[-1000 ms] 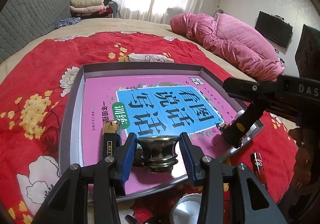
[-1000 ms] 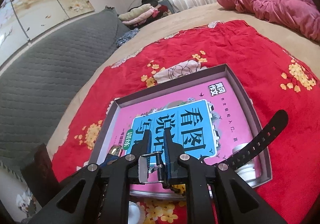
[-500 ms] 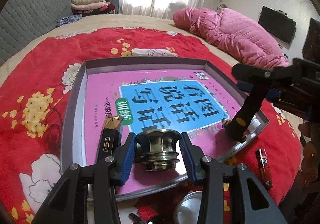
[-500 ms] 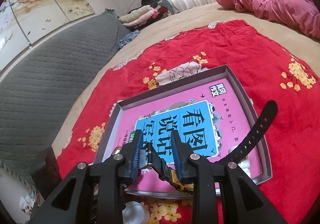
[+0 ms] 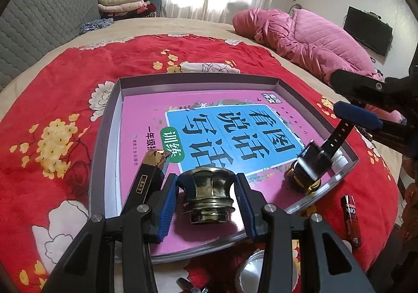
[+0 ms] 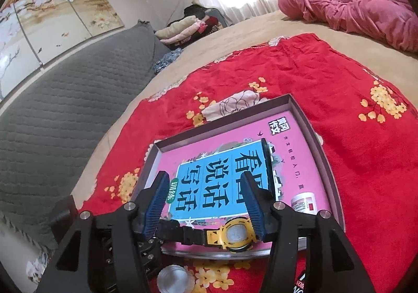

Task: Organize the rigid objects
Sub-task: 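Carry silver fitting over the grey box with left tool while right lowers watch inside, then lower fitting into box and open left tool while right tool releases watch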

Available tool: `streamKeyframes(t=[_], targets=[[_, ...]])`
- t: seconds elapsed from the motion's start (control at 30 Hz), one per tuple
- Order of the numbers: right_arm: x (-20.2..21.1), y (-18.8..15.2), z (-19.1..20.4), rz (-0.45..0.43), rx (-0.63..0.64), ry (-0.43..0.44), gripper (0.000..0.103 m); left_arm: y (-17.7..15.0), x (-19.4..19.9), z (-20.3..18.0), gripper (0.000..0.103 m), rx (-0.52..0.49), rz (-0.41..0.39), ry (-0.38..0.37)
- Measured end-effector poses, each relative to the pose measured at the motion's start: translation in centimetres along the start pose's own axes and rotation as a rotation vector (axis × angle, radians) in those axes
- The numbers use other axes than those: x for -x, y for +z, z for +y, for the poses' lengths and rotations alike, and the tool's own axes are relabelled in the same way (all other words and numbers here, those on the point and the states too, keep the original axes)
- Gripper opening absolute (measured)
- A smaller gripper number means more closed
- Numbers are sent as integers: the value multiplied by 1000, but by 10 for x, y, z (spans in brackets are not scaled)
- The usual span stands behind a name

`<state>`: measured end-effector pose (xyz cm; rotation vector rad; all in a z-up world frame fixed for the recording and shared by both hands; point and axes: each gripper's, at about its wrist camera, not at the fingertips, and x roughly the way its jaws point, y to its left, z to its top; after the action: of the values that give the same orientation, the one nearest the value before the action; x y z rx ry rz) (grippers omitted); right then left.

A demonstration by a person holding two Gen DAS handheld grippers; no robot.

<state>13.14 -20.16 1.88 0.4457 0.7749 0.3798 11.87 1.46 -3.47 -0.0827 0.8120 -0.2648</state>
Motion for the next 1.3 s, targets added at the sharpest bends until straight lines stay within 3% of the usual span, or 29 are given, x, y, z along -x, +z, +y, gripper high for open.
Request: streamKeyframes(t=[0.5, 0.8, 1.3], targets=[[39, 1, 0, -39, -25, 67, 62, -1, -2, -3, 44, -13, 13, 7], [49, -24, -15, 17, -42, 13, 64, -2, -2, -2, 44, -13, 16, 8], [47, -42, -13, 68, 42, -118, 64, -6, 6, -4, 44, -29, 27, 28]])
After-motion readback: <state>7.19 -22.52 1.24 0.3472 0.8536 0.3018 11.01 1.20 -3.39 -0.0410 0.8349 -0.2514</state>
